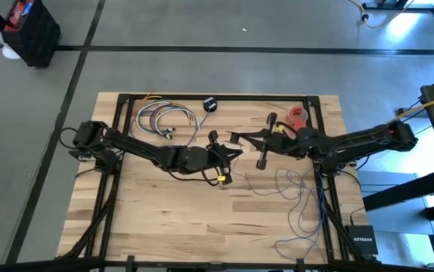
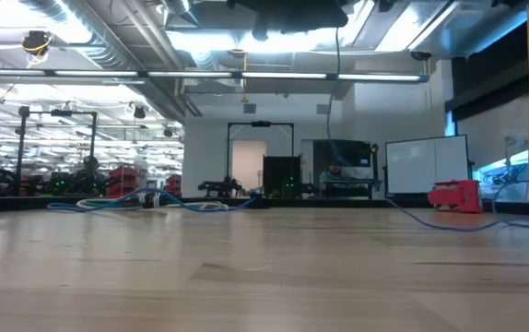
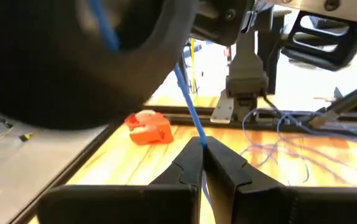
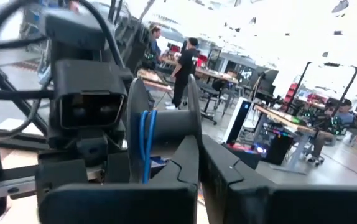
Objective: Coil cords
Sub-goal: Coil the blue wire onto the black spool
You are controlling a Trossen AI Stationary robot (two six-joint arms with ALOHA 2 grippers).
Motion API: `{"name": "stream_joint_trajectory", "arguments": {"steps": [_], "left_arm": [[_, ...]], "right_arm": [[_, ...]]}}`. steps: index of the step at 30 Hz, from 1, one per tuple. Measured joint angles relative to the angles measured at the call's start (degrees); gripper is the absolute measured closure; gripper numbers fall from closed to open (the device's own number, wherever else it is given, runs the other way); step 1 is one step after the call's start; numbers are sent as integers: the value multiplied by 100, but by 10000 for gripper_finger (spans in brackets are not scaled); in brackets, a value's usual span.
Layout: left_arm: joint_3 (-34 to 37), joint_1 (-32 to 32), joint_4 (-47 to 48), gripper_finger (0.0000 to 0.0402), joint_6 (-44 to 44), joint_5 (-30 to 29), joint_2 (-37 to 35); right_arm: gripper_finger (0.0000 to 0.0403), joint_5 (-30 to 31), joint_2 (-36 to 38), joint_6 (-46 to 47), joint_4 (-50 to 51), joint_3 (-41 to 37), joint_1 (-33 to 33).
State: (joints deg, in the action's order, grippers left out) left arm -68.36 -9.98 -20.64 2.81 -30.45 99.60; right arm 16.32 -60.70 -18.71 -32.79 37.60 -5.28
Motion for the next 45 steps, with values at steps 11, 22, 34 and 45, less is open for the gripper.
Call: {"name": "stream_joint_trajectory", "arguments": {"steps": [11, 22, 34, 45], "left_arm": [[8, -4, 212, 396, 17, 36, 11], [26, -7, 722, 396, 17, -65, 23], [53, 145, 3233, 396, -702, -1318, -667], [51, 99, 3823, 396, -1003, -1221, -1425]], "right_arm": [[398, -220, 378, -105, 865, 666, 0], [398, -494, 393, -167, 1731, 1368, 0], [398, -495, 384, 51, 3529, 1412, 4], [398, -2, -228, 199, 4510, 1381, 4]]}}
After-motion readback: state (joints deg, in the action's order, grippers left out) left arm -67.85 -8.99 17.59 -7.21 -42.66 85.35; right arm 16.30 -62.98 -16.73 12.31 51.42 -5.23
